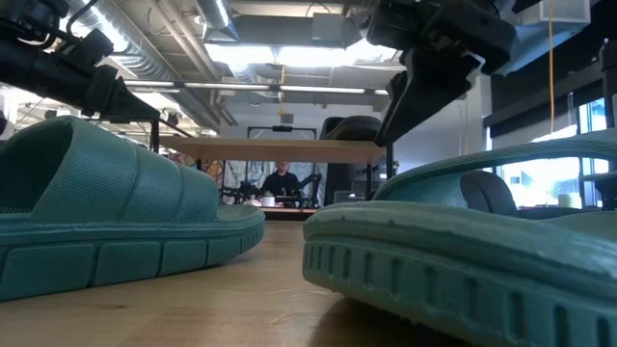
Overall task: Pick and place slides into the shelf
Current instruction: Put the black slide on the shelf
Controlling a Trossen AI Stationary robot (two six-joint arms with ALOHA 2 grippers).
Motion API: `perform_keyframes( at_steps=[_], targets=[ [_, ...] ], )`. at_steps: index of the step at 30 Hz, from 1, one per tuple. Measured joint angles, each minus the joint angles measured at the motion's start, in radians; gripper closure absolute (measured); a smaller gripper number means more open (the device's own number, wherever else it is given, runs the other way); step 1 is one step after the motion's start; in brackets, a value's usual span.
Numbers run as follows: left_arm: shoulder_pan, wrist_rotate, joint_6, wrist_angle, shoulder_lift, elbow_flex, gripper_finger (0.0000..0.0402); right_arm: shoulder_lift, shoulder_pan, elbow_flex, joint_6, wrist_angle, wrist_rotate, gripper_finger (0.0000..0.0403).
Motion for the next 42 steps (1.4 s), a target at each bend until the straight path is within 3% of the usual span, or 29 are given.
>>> perform_keyframes(
  at_steps=[15, 29, 42],
  targets=[
    [0.000, 0.000, 0.000, 0.000, 0.000, 0.000, 0.0230, 0.000, -0.002, 0.000, -0.034, 0.013, 0.002, 0.0166],
    [0.000, 0.000, 0.000, 0.000, 0.000, 0.000, 0.0230, 0.000, -0.002, 0.000, -0.519, -0.127, 0.005, 0.0166],
    [0.000, 0.000, 0.000, 0.000, 0.000, 0.000, 0.0230, 0.022, -0.002, 0.000, -0.580, -0.198, 0.004, 0.0166]
  ],
)
